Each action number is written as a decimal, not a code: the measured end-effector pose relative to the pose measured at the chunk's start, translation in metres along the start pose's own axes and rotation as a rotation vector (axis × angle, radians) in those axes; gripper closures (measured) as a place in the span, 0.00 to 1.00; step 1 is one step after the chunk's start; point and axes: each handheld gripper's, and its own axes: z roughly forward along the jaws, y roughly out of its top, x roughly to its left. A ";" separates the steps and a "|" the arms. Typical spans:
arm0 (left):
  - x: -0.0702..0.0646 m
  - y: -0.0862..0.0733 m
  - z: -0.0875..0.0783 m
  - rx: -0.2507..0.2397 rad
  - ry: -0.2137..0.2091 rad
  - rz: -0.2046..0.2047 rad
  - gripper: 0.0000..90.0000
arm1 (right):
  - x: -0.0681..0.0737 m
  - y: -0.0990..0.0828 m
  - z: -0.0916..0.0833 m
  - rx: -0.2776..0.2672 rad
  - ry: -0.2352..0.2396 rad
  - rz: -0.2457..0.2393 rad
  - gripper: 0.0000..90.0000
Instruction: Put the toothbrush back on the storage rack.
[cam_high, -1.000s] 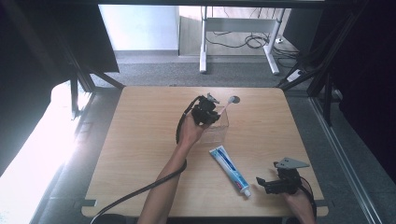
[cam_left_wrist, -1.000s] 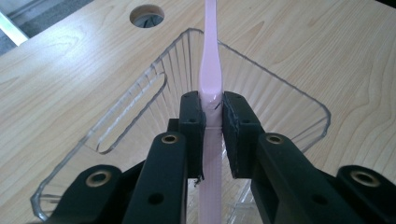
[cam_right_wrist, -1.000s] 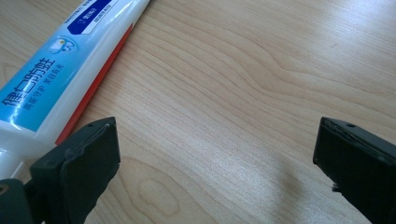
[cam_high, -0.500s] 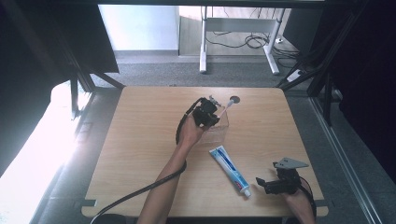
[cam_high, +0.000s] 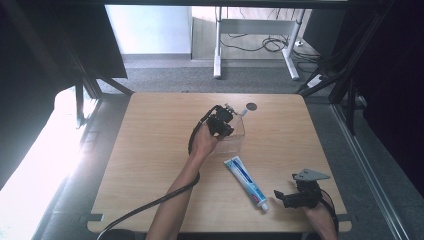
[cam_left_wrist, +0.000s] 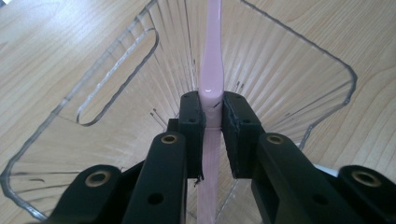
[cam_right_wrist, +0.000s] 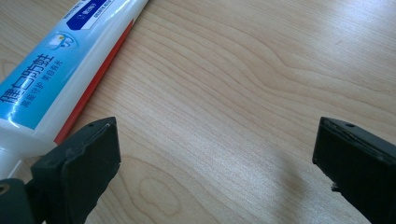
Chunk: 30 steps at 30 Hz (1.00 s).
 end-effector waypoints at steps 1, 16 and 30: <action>0.000 0.001 0.000 0.008 0.002 -0.005 0.87 | 0.000 0.000 0.000 0.000 0.000 0.000 0.01; -0.002 0.001 0.002 0.054 0.012 -0.008 0.85 | 0.000 0.000 0.000 0.000 0.000 -0.001 0.01; -0.006 0.003 -0.007 0.011 0.018 0.010 0.71 | 0.000 0.000 -0.001 -0.007 -0.004 -0.003 0.01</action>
